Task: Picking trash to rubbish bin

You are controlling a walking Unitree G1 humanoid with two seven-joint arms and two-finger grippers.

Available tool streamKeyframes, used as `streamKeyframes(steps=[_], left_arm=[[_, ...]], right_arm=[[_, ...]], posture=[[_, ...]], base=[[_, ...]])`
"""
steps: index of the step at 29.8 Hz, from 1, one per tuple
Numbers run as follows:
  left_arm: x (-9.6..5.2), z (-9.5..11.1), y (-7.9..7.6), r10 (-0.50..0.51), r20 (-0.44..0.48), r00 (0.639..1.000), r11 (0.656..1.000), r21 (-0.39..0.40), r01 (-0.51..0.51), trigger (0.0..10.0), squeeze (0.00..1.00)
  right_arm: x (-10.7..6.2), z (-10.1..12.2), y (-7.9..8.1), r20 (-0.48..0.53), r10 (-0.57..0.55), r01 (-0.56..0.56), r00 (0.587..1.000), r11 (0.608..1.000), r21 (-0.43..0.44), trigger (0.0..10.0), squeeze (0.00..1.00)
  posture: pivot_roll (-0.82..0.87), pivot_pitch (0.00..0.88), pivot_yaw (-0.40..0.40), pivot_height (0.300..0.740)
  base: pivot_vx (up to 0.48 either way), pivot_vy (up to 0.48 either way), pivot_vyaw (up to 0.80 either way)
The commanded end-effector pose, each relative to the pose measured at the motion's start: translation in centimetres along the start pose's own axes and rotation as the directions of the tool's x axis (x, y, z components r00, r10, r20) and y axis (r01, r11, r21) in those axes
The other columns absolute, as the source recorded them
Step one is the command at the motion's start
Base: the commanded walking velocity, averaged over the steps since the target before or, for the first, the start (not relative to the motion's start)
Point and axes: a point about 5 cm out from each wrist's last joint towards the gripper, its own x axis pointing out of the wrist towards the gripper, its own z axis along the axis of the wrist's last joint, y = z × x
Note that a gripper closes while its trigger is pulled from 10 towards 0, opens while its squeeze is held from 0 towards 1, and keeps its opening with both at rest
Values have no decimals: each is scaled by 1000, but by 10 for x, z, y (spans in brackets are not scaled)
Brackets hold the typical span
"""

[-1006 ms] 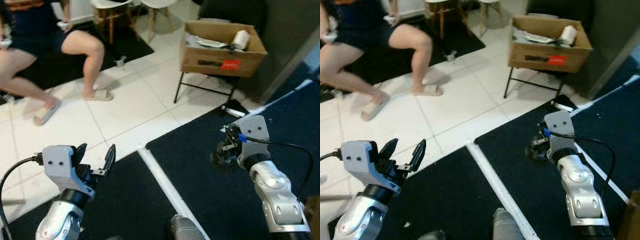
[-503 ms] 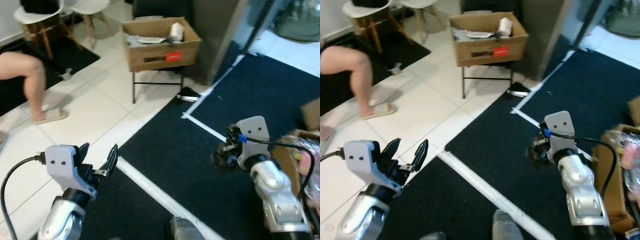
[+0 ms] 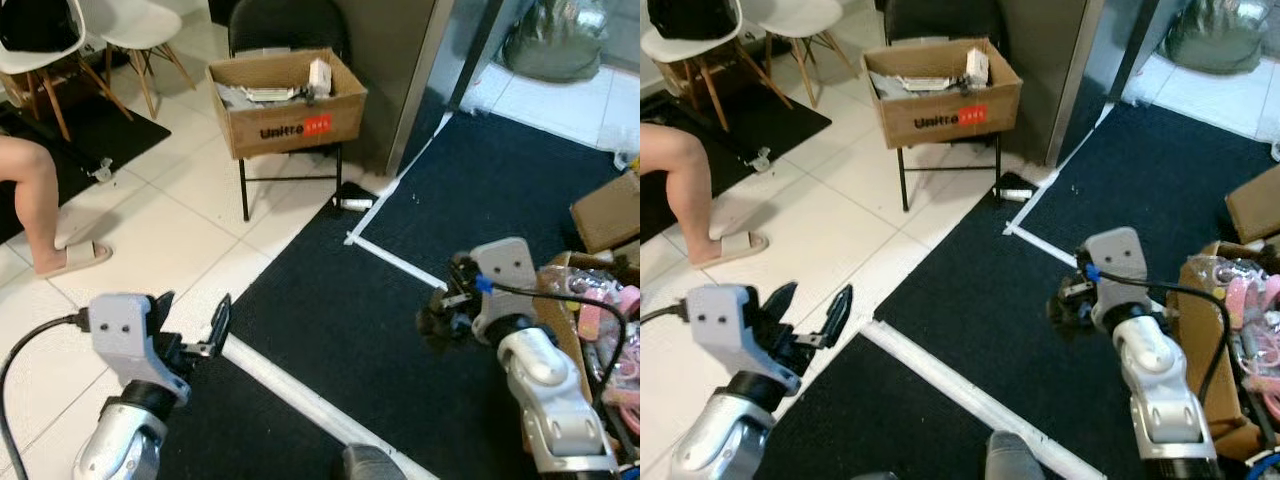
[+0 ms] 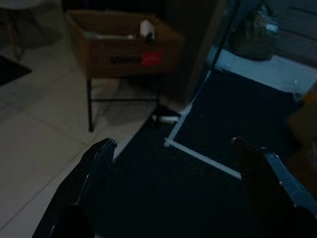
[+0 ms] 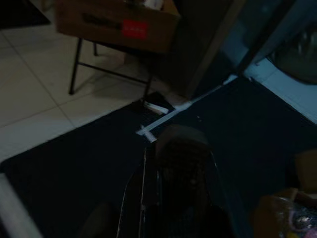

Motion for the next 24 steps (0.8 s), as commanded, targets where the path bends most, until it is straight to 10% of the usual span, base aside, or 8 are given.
streamKeyframes(steps=[1, 24], left_arm=[[-5, -4, 7, 26, -30, 999, 1000, 17, -25, 10000, 0], [-4, -4, 6, 26, -28, 999, 1000, 17, -26, 10000, 0]], right_arm=[[2, 4, 4, 24, 15, -15, 1000, 1000, 5, 10000, 0], [2, 4, 4, 26, 16, -16, 1000, 1000, -9, 10000, 0]], posture=[[-131, 86, 10, 740], [-130, 87, 9, 740]], base=[[480, 0, 0], [446, 0, 0]])
